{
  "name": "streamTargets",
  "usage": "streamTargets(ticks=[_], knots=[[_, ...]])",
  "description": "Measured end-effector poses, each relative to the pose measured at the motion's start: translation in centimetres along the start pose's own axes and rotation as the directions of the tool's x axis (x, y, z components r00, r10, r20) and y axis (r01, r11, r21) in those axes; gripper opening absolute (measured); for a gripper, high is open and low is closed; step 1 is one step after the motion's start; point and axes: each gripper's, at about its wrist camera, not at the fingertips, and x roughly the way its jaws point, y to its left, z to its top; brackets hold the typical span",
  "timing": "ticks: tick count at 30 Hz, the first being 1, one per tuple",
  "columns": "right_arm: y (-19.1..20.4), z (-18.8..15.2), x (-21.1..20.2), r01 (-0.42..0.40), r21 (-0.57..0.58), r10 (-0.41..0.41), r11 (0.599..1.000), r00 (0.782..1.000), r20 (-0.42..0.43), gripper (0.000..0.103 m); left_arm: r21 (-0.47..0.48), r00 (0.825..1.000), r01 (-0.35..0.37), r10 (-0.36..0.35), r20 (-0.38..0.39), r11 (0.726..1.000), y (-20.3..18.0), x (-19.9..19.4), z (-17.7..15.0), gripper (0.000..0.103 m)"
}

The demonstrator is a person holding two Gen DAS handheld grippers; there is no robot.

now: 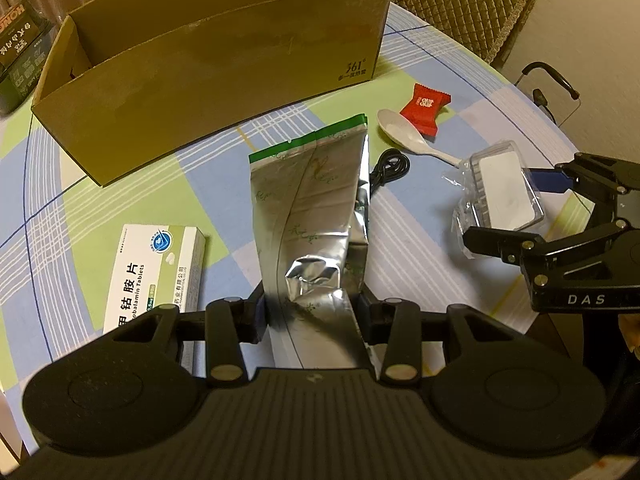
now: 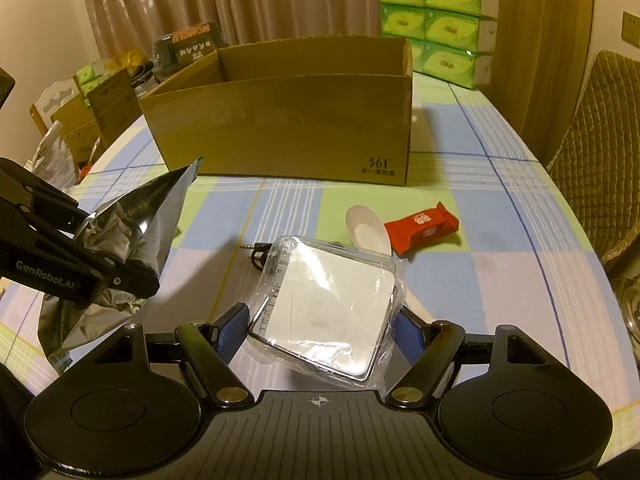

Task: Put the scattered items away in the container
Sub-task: 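Lift and carry the tray and foil bag with both tools toward the cardboard box, then lower the foil bag into the box and open the left tool while the right releases the tray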

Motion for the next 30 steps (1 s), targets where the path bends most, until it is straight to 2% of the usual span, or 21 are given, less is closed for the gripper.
streamTargets(ticks=[5, 13, 21, 30], knots=[[-0.1, 1.8, -0.3, 0.005, -0.014, -0.005, 1.000, 0.999, 0.042, 0.073, 0.003, 1.000, 0.002, -0.002, 0.013, 1.000, 0.3, -0.7, 0.5, 0.037], [-0.3, 6.9, -0.9, 0.012, -0.026, -0.008, 1.000, 0.990, 0.138, 0.073, -0.014, 0.997, -0.019, 0.020, 0.077, 1.000, 2.0, -3.2, 2.6, 0.037], [-0.1, 11.7, -0.8, 0.020, -0.049, -0.009, 0.999, 0.977, 0.213, 0.073, -0.022, 0.986, -0.052, 0.054, 0.158, 0.998, 3.9, -6.1, 7.0, 0.037], [-0.6, 15.9, 1.0, 0.013, -0.058, 0.001, 0.998, 0.972, 0.236, 0.073, -0.033, 0.975, -0.065, 0.070, 0.210, 0.997, 5.9, -7.3, 11.8, 0.037]])
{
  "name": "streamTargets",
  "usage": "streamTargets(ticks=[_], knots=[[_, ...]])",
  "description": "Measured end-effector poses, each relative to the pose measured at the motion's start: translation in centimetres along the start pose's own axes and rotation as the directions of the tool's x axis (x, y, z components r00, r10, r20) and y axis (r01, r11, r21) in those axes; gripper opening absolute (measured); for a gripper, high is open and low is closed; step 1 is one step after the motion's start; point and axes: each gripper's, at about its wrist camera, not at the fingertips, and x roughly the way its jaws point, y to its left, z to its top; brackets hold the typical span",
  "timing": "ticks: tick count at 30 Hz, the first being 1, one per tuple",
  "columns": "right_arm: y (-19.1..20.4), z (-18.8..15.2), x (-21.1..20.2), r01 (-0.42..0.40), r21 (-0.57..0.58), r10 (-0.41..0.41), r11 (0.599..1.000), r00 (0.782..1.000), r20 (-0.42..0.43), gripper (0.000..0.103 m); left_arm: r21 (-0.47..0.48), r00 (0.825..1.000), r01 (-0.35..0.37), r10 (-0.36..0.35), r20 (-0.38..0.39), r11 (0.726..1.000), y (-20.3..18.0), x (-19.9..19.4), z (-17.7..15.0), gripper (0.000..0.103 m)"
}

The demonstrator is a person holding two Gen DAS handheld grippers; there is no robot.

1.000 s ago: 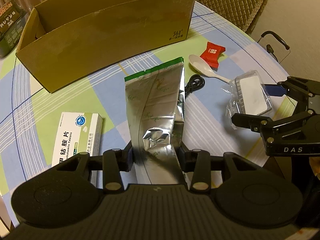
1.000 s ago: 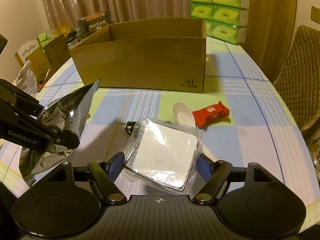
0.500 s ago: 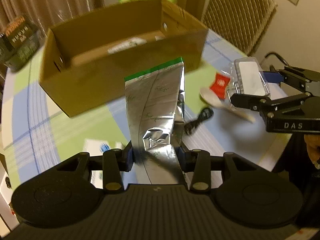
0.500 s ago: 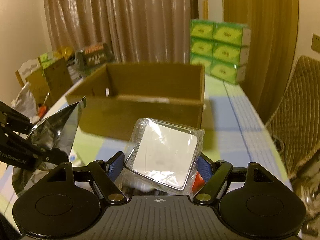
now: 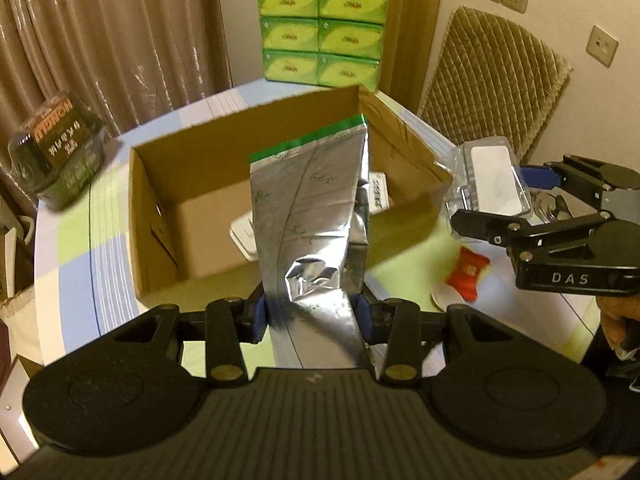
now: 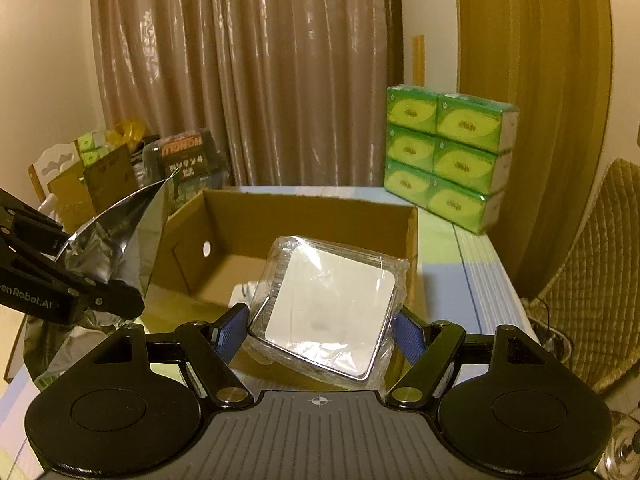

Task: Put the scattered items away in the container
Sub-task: 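Lower the foil bag into the box and open the left tool while the right releases the tray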

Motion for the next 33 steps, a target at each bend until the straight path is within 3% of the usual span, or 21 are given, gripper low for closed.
streamTargets(ticks=[18, 33], knots=[[-1.8, 4.7, 7.3, -0.009, -0.002, 0.009, 1.000, 1.000, -0.003, 0.073, -0.045, 0.999, -0.034, 0.034, 0.002, 0.998, 5.2, 4.7, 7.9, 0.037], [-2.9, 4.4, 11.0, -0.002, 0.014, 0.003, 1.000, 0.999, -0.042, 0.073, -0.077, 0.998, -0.050, 0.048, -0.026, 0.996, 7.8, 9.1, 9.9, 0.037]])
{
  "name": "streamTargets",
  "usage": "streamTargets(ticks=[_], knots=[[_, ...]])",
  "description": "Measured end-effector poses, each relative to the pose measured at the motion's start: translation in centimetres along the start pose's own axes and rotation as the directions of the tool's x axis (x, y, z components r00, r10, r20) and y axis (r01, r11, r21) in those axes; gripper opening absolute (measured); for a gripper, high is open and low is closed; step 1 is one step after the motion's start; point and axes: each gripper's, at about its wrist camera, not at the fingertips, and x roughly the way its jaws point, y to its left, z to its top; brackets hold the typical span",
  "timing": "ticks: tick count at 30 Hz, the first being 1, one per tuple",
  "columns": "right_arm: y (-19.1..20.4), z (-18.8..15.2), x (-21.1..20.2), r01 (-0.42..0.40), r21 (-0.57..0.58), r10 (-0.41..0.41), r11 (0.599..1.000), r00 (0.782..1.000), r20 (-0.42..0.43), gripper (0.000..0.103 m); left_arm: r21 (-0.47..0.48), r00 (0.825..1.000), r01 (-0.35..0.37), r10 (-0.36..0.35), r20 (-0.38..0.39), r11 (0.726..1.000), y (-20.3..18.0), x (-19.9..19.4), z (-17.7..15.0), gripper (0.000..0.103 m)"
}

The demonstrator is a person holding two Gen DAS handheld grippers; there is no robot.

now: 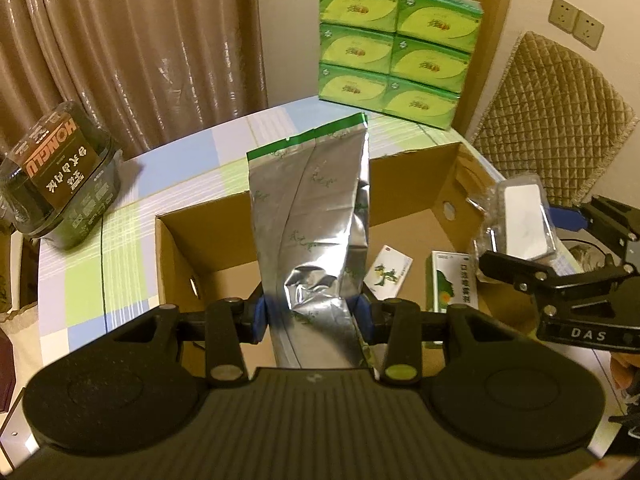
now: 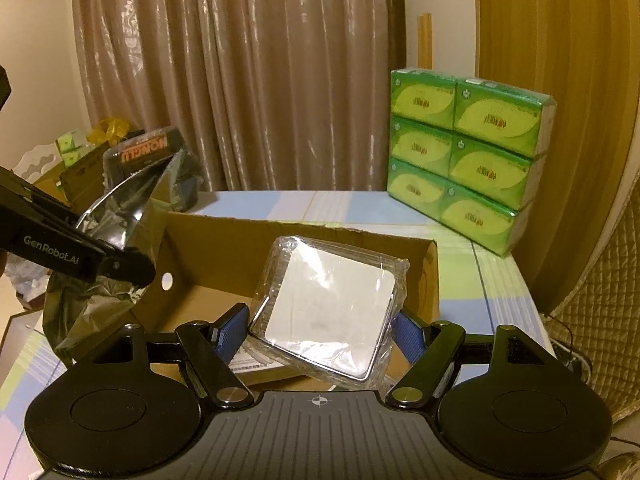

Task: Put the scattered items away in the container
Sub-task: 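Lower the foil bag into the box and open the left tool while the right releases the tray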

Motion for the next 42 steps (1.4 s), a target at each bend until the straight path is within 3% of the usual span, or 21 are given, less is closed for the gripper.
streamTargets(ticks=[11, 16, 21, 35, 37, 42], knots=[[0.3, 0.2, 0.8, -0.001, -0.007, 0.001, 1.000, 1.000, -0.003, 0.073, -0.013, 1.000, 0.003, -0.003, -0.013, 1.000, 0.5, 1.8, -0.2, 0.037], [0.5, 0.5, 0.8, 0.000, -0.012, 0.000, 1.000, 1.000, 0.003, 0.073, -0.040, 0.999, -0.041, 0.041, 0.014, 0.998, 1.0, 1.6, -0.5, 0.045], [0.7, 0.3, 0.9, -0.003, -0.012, 0.003, 1.000, 1.000, 0.001, 0.073, -0.047, 0.998, -0.054, 0.055, 0.024, 0.997, 1.7, 0.9, -1.0, 0.045], [1.1, -0.1, 1.5, -0.025, 0.030, 0.025, 0.999, 1.000, -0.007, 0.074, -0.069, 0.999, -0.039, 0.041, 0.022, 0.997, 2.2, 0.6, -3.4, 0.050], [0.9, -0.1, 1.3, -0.030, 0.043, 0.029, 0.999, 1.000, 0.011, 0.091, -0.072, 0.999, -0.040, 0.042, 0.024, 0.997, 2.2, 0.5, -3.7, 0.052], [0.5, -0.3, 0.3, -0.028, 0.044, 0.026, 0.999, 0.999, 0.040, 0.094, -0.072, 0.999, -0.028, 0.030, 0.036, 0.997, 2.0, 0.0, -4.3, 0.058]])
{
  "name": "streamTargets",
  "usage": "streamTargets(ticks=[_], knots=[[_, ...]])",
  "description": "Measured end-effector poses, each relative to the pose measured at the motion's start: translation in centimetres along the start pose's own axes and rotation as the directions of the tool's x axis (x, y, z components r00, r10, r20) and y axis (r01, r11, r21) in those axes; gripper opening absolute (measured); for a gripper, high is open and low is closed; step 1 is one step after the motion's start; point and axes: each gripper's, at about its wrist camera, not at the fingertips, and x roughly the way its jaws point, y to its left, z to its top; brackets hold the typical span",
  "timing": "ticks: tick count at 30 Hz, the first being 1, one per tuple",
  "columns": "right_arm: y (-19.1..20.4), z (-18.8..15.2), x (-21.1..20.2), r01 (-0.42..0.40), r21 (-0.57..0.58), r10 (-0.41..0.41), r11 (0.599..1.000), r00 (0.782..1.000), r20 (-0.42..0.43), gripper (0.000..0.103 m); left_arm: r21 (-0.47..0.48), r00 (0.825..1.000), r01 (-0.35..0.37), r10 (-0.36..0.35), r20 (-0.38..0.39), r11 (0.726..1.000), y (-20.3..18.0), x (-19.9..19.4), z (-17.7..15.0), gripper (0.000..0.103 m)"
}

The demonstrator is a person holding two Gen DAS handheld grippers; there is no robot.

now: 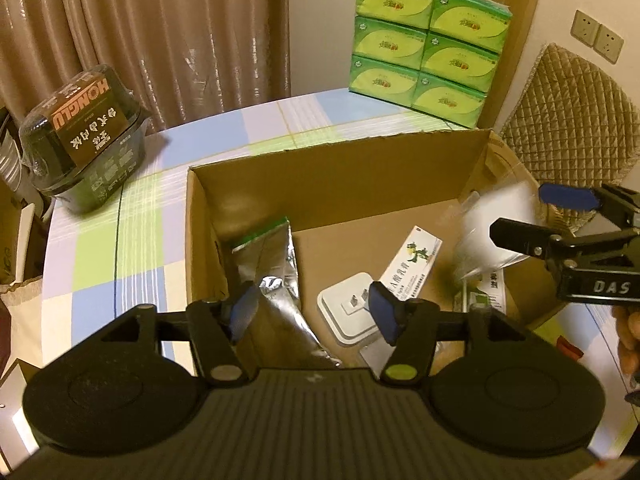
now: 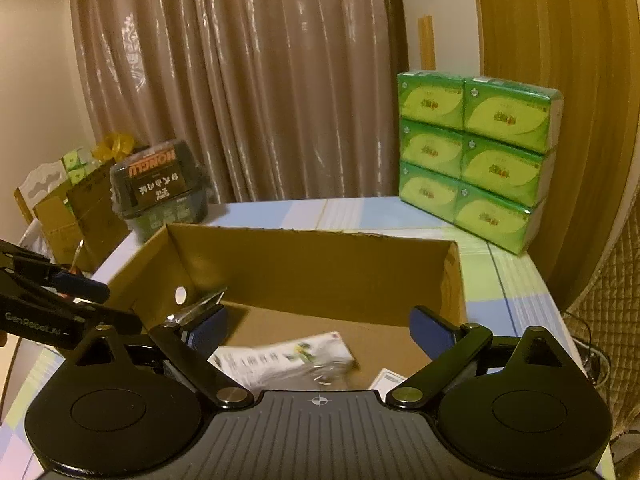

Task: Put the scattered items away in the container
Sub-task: 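Lower the foil bag into the box and open the left tool while the right releases the tray, then move both tools back toward the items left on the table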

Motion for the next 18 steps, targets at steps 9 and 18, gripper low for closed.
streamTargets(ticks=[9, 18], knots=[[-1.2, -2.0, -4.2, 0.044, 0.038, -0.045, 0.998, 0.998, 0.034, 0.095, -0.003, 0.999, 0.011, -0.011, 0.031, 1.000, -0.5, -2.1, -2.3, 0.063], [-0.5, -4.8, -9.7, 0.074, 0.024, -0.076, 0.997, 0.995, 0.062, 0.095, 0.009, 0.997, 0.002, -0.003, 0.080, 1.000, -1.9, -5.6, -5.1, 0.076]])
